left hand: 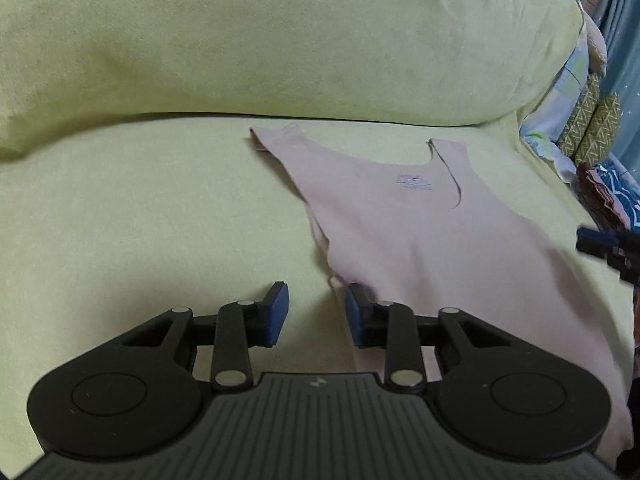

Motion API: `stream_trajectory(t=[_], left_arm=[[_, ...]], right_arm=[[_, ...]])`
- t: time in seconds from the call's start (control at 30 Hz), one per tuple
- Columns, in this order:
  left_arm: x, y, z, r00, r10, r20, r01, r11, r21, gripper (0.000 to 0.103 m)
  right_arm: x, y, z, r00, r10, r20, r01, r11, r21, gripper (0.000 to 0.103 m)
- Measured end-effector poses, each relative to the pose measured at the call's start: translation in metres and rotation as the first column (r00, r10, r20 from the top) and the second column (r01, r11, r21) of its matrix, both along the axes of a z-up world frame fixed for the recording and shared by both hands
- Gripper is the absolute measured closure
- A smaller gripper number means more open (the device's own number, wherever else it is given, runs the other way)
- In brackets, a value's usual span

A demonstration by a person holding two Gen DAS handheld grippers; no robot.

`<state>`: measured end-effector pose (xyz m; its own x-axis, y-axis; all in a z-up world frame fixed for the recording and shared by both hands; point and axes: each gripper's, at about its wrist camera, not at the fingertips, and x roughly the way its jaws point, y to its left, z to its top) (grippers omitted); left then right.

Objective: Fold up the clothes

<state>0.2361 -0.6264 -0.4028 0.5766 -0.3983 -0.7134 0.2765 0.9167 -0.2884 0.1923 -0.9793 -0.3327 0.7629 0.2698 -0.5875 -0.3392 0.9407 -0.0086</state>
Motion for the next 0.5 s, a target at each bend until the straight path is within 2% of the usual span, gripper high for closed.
stream_trajectory(t=[0.07, 0.13, 0.23, 0.4, 0.5], left_arm=[[-0.001, -0.004, 0.004, 1.0, -0.001, 0.026, 0.0, 0.999, 0.041, 0.103], [-0.009, -0.001, 0.014, 0.997, 0.036, 0.072, -0.043, 0.995, 0.09, 0.103], [-0.028, 0.01, 0.028, 0.991, 0.083, 0.108, -0.094, 0.991, 0.094, 0.103], [-0.03, -0.001, 0.013, 0.999, 0.017, 0.027, -0.019, 0.995, 0.095, 0.103], [-0.034, -0.005, 0.011, 1.0, 0.011, 0.017, -0.011, 0.999, 0.033, 0.103]], right_arm=[[-0.009, -0.002, -0.002, 1.0, -0.011, -0.022, 0.01, 1.0, -0.002, 0.075], [-0.015, -0.005, 0.0, 0.999, -0.018, -0.028, 0.018, 1.0, -0.002, 0.075], [-0.023, -0.009, 0.001, 0.999, -0.026, -0.025, 0.026, 1.0, 0.0, 0.075], [-0.023, -0.003, -0.004, 0.999, -0.022, -0.03, 0.023, 1.0, 0.008, 0.075], [-0.036, -0.012, -0.001, 0.999, -0.032, -0.036, 0.032, 0.999, 0.019, 0.075]])
